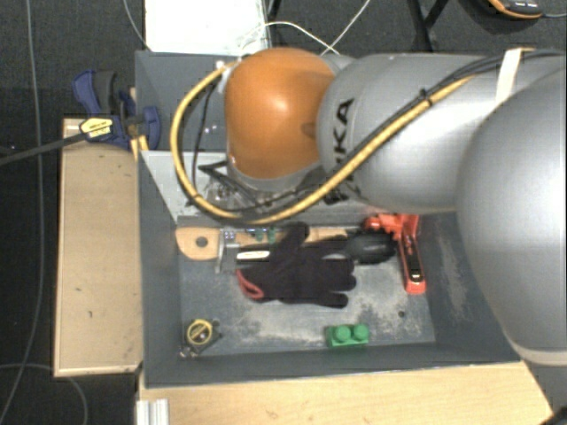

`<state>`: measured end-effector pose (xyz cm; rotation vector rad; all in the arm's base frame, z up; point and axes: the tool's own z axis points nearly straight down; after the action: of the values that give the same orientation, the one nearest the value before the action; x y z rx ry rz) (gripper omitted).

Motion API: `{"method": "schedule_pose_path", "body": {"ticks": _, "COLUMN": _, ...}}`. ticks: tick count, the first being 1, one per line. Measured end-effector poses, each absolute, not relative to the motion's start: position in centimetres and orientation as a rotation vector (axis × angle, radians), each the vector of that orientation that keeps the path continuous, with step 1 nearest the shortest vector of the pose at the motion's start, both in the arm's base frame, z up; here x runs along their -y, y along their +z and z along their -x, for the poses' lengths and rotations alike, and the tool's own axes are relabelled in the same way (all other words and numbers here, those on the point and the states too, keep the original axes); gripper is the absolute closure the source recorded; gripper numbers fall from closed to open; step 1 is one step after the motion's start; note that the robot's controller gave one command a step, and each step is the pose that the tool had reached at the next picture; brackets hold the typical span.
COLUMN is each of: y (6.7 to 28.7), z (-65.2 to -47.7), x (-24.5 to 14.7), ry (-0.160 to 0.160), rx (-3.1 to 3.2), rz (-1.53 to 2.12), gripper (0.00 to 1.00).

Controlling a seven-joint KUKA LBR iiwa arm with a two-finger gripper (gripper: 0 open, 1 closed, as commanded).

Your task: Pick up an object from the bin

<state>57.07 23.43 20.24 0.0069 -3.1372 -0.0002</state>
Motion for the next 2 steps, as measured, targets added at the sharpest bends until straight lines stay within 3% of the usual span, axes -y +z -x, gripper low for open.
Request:
{"method": "schedule_pose_path", "body": {"ticks": 1, "y": 20.7, "z": -57.2, "x": -23.2, "ry": -0.002, "rx": 3.144, "rz": 0.005, "gripper": 0.00}}
{"method": "schedule_pose_path", "body": {"ticks": 2, "y": 6.8, "z": -58.3, "x": -15.8, "ry": -0.001, "rx": 3.136, "rz": -0.094, "gripper": 0.00}}
